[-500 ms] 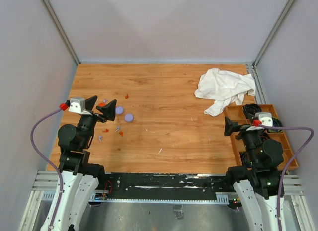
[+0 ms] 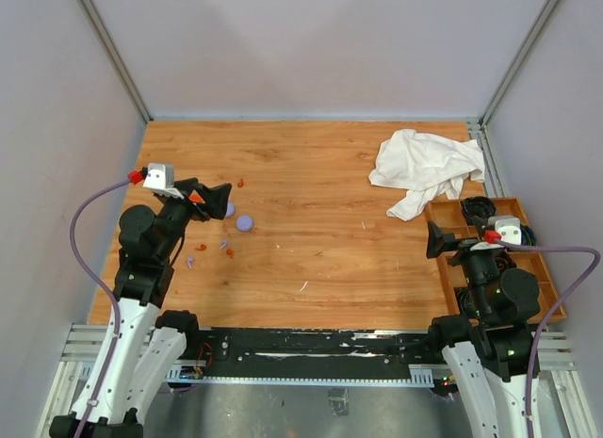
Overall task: Insert the wireless bluetooth earbuds into the charging case
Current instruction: Pick up the charging case at the center of the board.
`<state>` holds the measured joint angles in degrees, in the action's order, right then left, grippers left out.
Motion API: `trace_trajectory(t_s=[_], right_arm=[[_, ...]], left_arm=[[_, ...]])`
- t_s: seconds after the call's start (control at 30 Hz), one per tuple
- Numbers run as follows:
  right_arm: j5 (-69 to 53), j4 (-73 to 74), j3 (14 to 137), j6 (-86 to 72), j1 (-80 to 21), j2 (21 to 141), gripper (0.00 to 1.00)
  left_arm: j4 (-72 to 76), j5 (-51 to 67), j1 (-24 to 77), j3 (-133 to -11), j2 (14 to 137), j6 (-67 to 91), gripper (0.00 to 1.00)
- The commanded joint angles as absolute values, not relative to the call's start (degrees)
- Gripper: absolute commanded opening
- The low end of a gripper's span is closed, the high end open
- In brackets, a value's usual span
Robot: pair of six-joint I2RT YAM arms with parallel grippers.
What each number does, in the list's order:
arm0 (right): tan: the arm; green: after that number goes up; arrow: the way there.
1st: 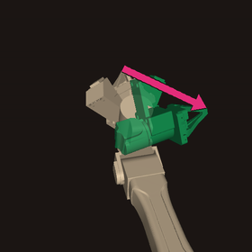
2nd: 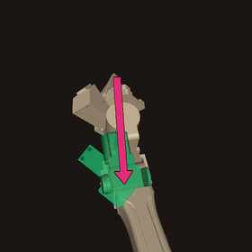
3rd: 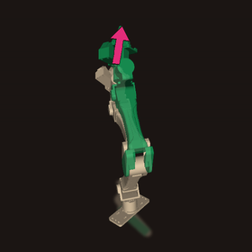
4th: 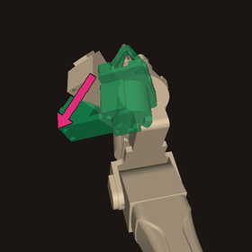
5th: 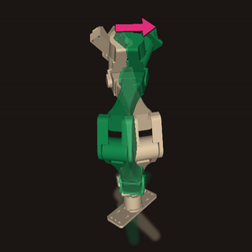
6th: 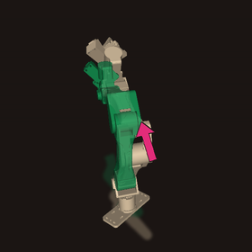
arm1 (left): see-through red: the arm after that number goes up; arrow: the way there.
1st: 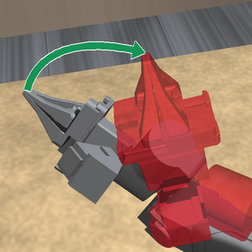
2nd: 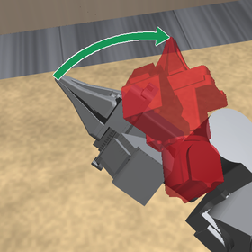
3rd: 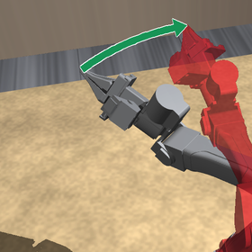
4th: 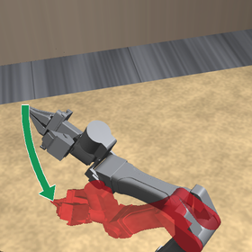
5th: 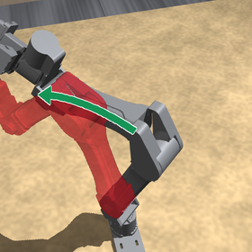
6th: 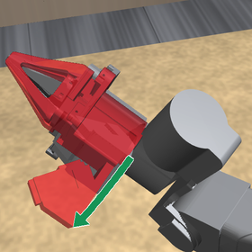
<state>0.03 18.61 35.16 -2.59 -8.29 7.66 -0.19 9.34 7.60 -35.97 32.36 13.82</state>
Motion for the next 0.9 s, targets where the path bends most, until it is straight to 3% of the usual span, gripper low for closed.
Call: trace_trajectory(t_s=[0.0, 0.33, 0.87], right_arm=[[-0.5, 16.9, 35.0, -4.0, -9.3, 7.1, 0.99], [-2.8, 16.2, 34.5, -5.5, -9.3, 6.9, 0.99], [-2.5, 17.2, 34.6, -5.2, -9.7, 6.9, 0.99]], left_arm=[[-5.8, 11.3, 7.0, -40.7, 37.4, 17.2, 0.99], [-16.6, 6.5, 10.0, -45.9, 55.1, 21.2, 0.93], [-10.4, -9.7, 17.6, -45.0, 78.4, 28.4, 0.89]])
